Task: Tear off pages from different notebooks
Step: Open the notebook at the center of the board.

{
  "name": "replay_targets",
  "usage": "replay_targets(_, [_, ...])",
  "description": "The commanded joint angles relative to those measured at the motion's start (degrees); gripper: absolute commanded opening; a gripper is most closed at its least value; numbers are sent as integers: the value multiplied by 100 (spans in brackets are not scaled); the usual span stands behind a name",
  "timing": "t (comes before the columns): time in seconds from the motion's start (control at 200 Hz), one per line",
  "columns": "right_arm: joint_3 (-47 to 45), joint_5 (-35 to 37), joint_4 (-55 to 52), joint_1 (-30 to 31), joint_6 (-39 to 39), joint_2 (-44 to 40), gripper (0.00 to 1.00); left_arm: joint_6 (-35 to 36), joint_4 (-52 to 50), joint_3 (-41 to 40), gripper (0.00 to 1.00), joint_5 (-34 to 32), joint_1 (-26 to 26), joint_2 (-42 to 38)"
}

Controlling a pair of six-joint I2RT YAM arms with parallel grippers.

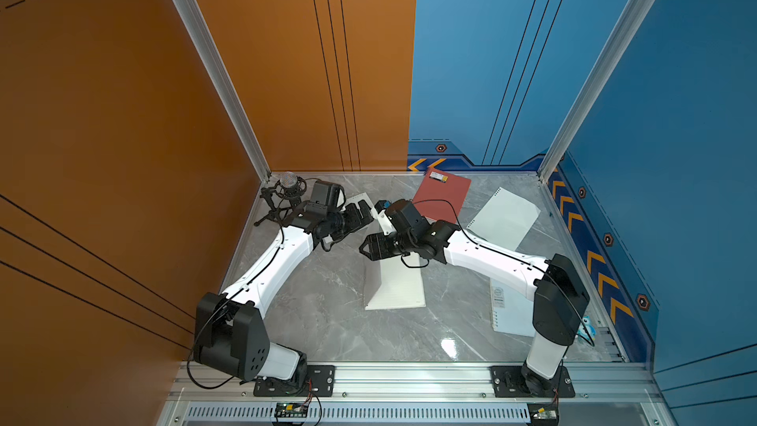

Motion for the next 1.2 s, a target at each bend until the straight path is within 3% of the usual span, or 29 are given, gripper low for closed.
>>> replay_targets(0.0, [412, -493, -249, 235, -431, 420, 68, -59, 167, -263, 98, 442, 151, -129])
replay_targets(0.17, [504, -875, -285, 276, -650, 614, 71, -146, 220, -606, 98, 489, 312, 27])
replay_targets(0.37, [720, -1395, -285, 563, -1185, 667, 73, -261, 255, -633, 98, 263, 420, -308])
replay_targets(0.691, [870, -1354, -287, 626, -1226, 870, 73, -828, 565, -1306, 98, -936, -77, -1164])
replay_targets(0.851, [733, -1367, -268, 638, -1375, 714, 73, -858, 612, -1226, 98, -734, -201, -814])
replay_targets(1.196, [563, -1427, -124, 647, -1425, 669, 71, -867, 740, -1103, 98, -1159, -445, -1009])
